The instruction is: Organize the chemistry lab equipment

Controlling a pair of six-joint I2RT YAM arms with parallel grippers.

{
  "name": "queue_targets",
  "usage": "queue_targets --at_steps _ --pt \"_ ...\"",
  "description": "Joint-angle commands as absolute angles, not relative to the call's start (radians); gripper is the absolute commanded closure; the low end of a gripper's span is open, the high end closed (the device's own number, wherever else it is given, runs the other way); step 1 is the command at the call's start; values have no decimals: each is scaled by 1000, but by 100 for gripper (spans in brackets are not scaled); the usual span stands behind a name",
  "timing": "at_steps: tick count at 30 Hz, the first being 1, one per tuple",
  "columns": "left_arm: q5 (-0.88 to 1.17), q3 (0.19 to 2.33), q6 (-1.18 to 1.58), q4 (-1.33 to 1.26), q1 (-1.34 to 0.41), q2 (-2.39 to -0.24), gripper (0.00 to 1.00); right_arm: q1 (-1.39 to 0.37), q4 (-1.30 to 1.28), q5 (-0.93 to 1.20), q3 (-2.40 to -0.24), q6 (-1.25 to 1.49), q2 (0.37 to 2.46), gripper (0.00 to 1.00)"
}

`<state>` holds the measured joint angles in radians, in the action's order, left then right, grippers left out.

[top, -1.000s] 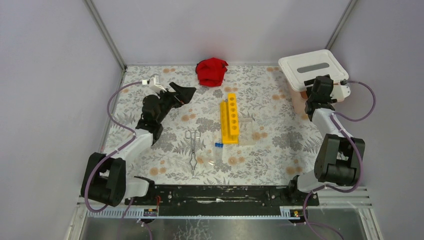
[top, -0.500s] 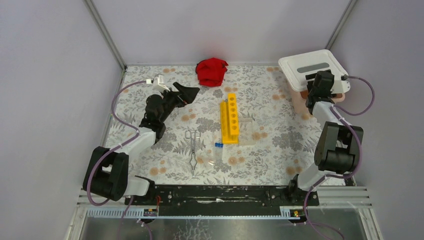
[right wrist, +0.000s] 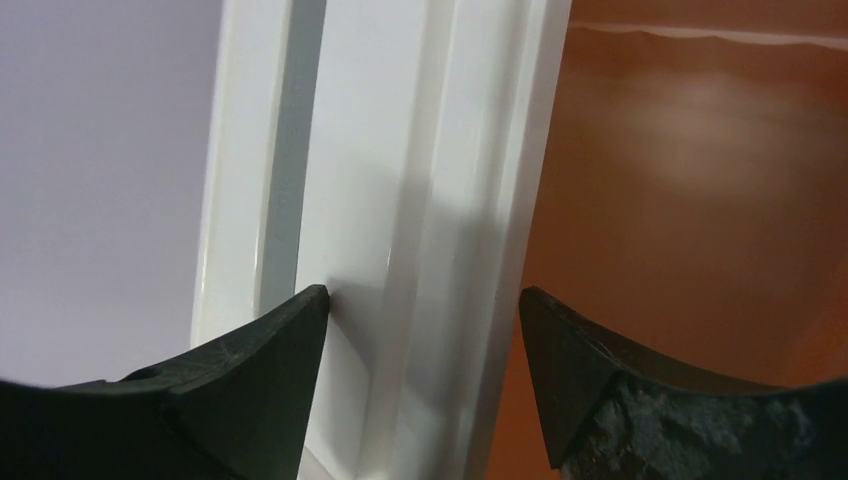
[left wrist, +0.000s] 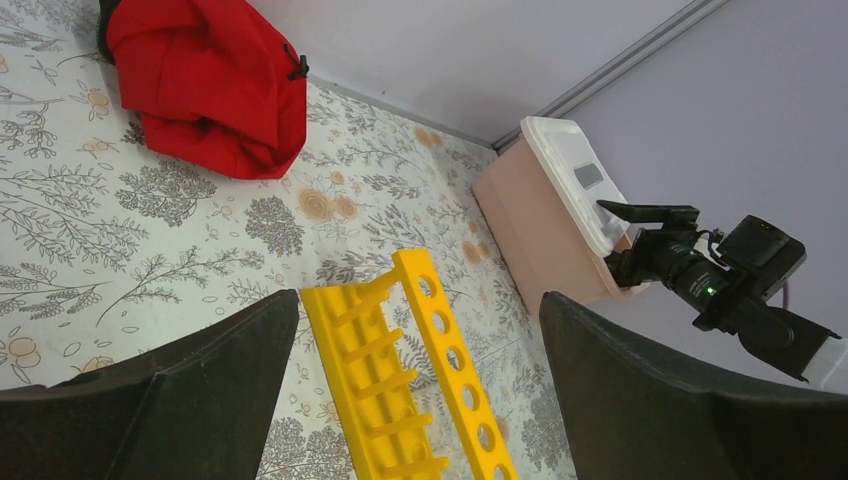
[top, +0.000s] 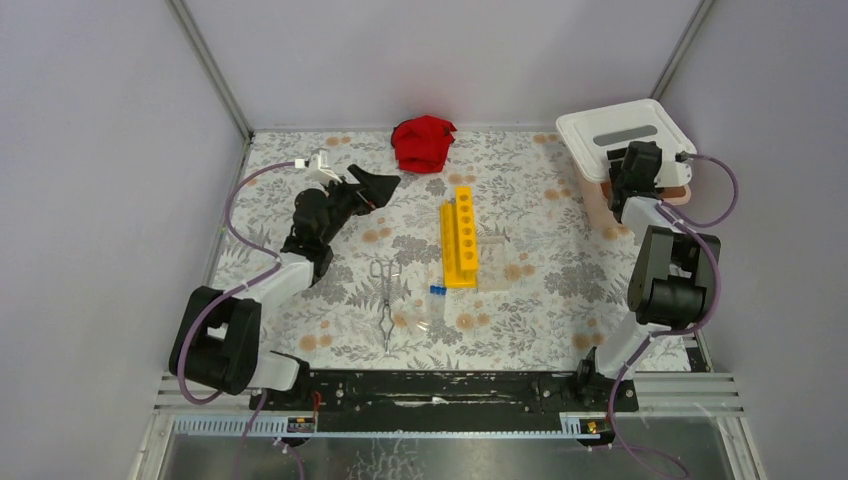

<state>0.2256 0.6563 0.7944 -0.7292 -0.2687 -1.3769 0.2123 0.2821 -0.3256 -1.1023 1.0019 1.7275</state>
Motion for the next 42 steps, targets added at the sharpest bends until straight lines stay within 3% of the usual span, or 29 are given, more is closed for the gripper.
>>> queue_targets --at_steps 1,8,13,30,42 --pt "237 680 796 -809 -274 -1393 1 224 270 -309 -1087 1030 1764 28" --pt "236 675 803 -814 -275 -1399 1 227 356 -301 -1019 1031 1748 75" --pt "232 667 805 -800 -274 -1373 1 227 363 -290 -1020 1005 1704 99" --pt "218 649 781 -741 -275 -1290 1 226 444 -136 -836 1153 1701 100" --pt "236 668 808 -788 -275 -1332 1 212 485 -15 -845 1229 1737 100"
